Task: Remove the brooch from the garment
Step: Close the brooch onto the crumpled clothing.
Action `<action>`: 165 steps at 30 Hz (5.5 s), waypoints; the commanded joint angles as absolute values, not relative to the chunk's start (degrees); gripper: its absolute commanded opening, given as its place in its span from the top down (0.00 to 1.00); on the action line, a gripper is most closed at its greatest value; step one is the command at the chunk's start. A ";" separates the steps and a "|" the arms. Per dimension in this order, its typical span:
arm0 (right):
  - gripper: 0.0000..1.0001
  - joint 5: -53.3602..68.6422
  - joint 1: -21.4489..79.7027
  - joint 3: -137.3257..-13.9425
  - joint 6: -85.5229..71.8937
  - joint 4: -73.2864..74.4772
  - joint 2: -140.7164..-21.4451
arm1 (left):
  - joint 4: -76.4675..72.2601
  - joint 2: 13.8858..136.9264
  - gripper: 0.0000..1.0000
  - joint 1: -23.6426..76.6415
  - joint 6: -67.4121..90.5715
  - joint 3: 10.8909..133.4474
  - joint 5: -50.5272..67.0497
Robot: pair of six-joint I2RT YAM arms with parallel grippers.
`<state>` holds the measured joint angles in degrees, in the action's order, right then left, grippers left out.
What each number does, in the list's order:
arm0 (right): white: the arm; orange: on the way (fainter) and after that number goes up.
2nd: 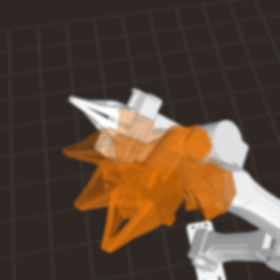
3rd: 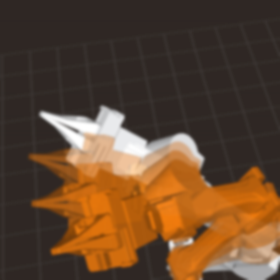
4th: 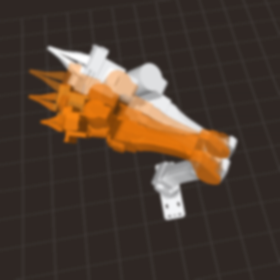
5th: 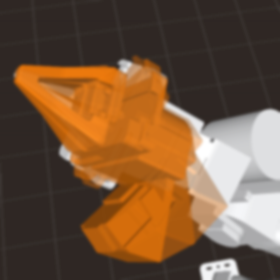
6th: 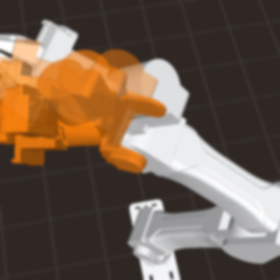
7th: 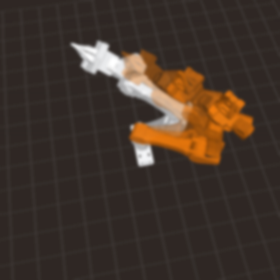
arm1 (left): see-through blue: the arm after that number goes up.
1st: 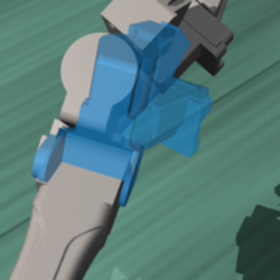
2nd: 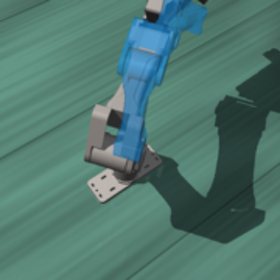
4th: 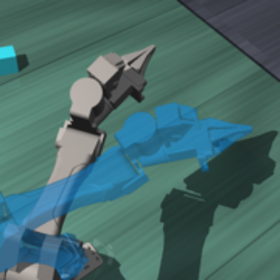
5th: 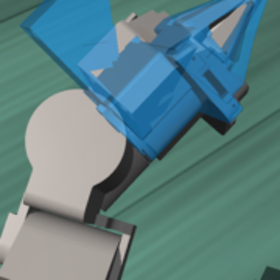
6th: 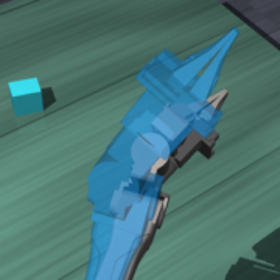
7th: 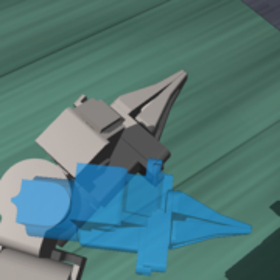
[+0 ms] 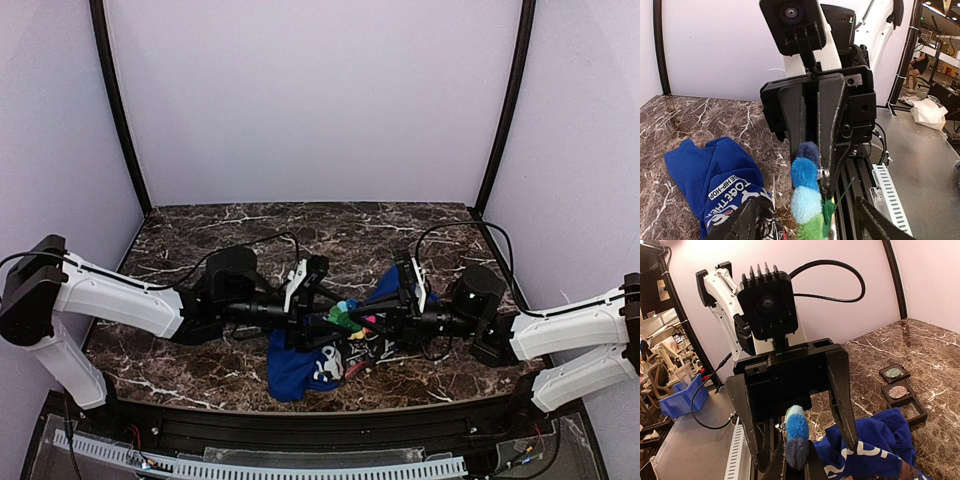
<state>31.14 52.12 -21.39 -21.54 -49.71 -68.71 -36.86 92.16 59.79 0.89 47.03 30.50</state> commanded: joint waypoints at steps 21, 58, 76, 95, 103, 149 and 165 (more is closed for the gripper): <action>1.00 31.70 51.94 -21.01 -21.37 -51.21 -68.63 | -37.24 92.52 0.66 60.16 1.19 48.17 31.36; 1.00 37.09 51.86 -21.86 -18.81 -47.16 -68.60 | -35.78 92.52 0.95 60.13 1.75 48.57 38.04; 1.00 38.88 52.05 -23.32 -15.73 -42.21 -69.87 | -31.76 94.91 0.99 60.10 1.93 51.27 40.62; 1.00 38.99 52.89 -25.28 -13.42 -38.70 -72.43 | -28.86 96.45 0.99 60.12 2.12 53.02 42.41; 1.00 38.76 53.61 -26.19 -11.70 -36.80 -73.02 | -27.32 96.96 0.99 60.16 1.83 53.79 43.13; 1.00 35.85 50.91 -27.66 -17.58 -36.30 -74.44 | -9.01 93.17 0.87 61.17 -9.00 59.24 35.15; 1.00 34.73 50.30 -23.98 -19.61 -38.67 -65.83 | -19.28 85.05 0.24 61.19 -8.99 50.78 25.62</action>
